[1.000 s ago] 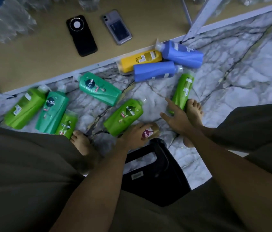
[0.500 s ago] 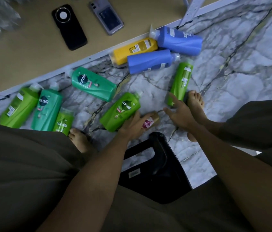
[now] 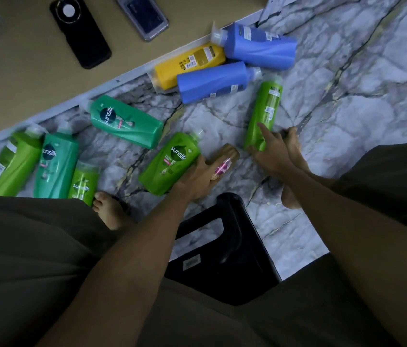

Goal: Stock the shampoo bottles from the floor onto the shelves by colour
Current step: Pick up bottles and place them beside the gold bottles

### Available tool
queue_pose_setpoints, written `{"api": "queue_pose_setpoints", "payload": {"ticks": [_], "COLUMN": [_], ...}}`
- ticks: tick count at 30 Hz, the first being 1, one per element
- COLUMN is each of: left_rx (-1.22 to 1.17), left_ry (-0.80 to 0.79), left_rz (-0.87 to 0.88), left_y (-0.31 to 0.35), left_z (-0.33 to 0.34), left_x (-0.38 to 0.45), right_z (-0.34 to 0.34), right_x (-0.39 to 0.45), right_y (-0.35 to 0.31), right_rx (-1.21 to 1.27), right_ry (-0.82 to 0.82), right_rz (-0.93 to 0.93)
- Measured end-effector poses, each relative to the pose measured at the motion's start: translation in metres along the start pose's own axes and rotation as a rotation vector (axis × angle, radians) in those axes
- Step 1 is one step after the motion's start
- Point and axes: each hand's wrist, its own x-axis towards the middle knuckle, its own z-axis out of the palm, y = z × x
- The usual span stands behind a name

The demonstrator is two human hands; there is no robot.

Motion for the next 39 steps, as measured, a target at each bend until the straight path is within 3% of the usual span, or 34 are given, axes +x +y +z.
{"api": "queue_pose_setpoints", "payload": {"ticks": [5,11,18,29,39], "left_rx": [-0.114,-0.473,-0.595,-0.781,-0.882], "left_ry": [-0.024,0.036,0.074,0.177,0.220], "left_rz": [-0.047,-0.110,-0.100,-0.054,-0.137], "left_y": [0.001,-0.001,0.004,0.005,0.015], "left_z": [0.001,-0.011,-0.019,-0.030,-0.042], "left_x": [0.010,0.012,0.016,0.025,0.022], "right_z": [-0.008,-0.018,-0.009,0.007,0.011], "right_x": [0.009,0.021,0.034,0.056,0.056], "right_y": [0.001,-0.004,0.000,-0.001,-0.004], "right_rx": [-0.025,-0.143,-0.049,0.091,0.116], "right_ry": [-0.022,0.020,0.012,0.069,0.119], "right_rz": [0.020,0.033,0.139,0.131,0.077]}}
